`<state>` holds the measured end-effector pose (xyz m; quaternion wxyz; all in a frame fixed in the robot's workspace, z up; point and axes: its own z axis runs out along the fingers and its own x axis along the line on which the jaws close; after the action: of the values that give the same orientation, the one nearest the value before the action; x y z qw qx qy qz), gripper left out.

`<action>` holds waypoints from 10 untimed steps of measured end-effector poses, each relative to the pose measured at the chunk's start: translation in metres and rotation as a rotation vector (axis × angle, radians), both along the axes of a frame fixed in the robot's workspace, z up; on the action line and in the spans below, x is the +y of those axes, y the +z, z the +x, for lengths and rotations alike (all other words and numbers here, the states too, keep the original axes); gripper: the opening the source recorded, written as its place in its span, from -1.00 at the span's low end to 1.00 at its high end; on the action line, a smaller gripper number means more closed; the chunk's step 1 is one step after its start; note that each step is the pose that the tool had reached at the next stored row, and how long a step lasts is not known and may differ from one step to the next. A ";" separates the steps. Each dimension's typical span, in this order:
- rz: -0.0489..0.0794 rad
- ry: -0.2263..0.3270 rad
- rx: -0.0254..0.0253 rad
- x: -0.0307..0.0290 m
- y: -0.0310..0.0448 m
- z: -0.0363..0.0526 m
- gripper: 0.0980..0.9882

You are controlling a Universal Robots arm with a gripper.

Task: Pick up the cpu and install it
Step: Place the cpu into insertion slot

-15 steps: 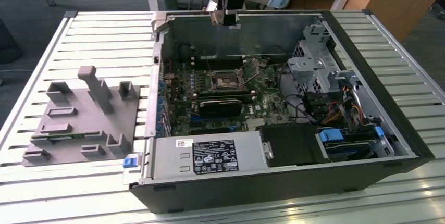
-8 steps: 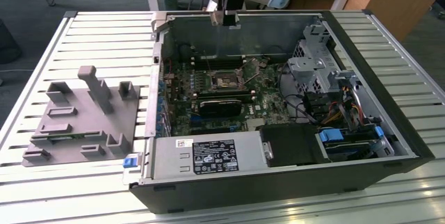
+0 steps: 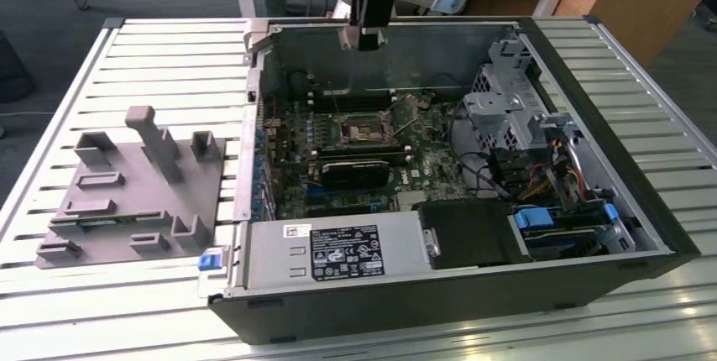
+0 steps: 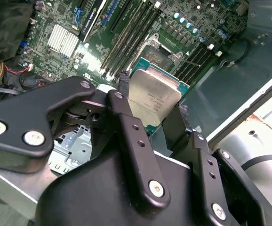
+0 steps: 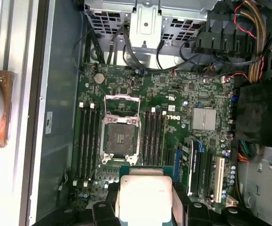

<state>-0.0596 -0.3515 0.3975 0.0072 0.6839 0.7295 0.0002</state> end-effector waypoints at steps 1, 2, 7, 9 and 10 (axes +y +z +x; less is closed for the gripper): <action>0.000 0.000 0.0000 0.0000 -0.0018 0.0000 -0.02; 0.000 0.000 0.0001 0.0000 -0.0035 0.0000 -0.02; 0.000 0.000 0.0002 0.0000 -0.0117 0.0001 -0.02; 0.000 0.000 0.0002 0.0000 -0.0139 0.0001 -0.02; 0.000 0.000 0.0003 0.0000 -0.0148 0.0001 -0.02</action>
<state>-0.0595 -0.3515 0.3826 0.0070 0.6839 0.7295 0.0002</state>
